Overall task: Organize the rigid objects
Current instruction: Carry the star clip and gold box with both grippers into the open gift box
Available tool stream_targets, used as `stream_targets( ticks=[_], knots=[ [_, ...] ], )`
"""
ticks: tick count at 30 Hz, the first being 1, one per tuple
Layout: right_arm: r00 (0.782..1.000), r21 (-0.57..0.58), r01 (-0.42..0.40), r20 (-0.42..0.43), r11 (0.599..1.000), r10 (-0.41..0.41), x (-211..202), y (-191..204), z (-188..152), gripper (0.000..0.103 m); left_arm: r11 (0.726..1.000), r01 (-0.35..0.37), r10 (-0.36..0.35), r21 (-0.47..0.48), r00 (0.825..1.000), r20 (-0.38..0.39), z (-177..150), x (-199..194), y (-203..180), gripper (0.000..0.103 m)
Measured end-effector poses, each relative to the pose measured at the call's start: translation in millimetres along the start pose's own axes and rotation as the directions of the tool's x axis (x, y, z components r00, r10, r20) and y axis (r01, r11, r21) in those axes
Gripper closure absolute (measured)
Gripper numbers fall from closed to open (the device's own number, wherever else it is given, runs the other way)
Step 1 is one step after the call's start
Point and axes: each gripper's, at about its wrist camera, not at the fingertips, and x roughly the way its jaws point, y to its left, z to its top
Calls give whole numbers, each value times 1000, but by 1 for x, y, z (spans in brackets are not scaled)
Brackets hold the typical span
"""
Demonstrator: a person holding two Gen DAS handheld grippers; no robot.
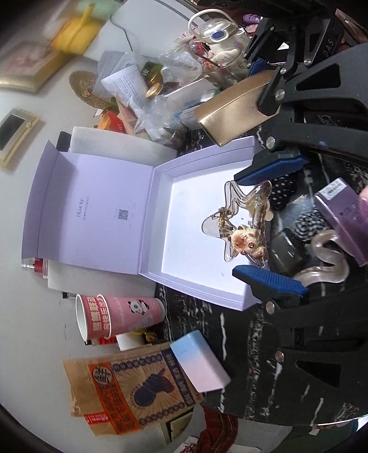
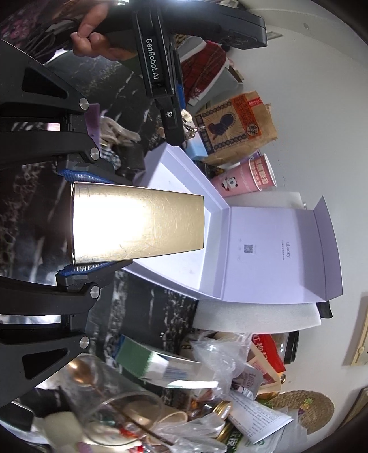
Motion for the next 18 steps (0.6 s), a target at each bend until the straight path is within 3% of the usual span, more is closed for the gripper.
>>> stream_targets(
  ticks=[18],
  knots=[
    [1000,-53,-4,0,999,4,38,-12,50,59,999,-7,8,43,1000,-15,55,44,4,45]
  ],
)
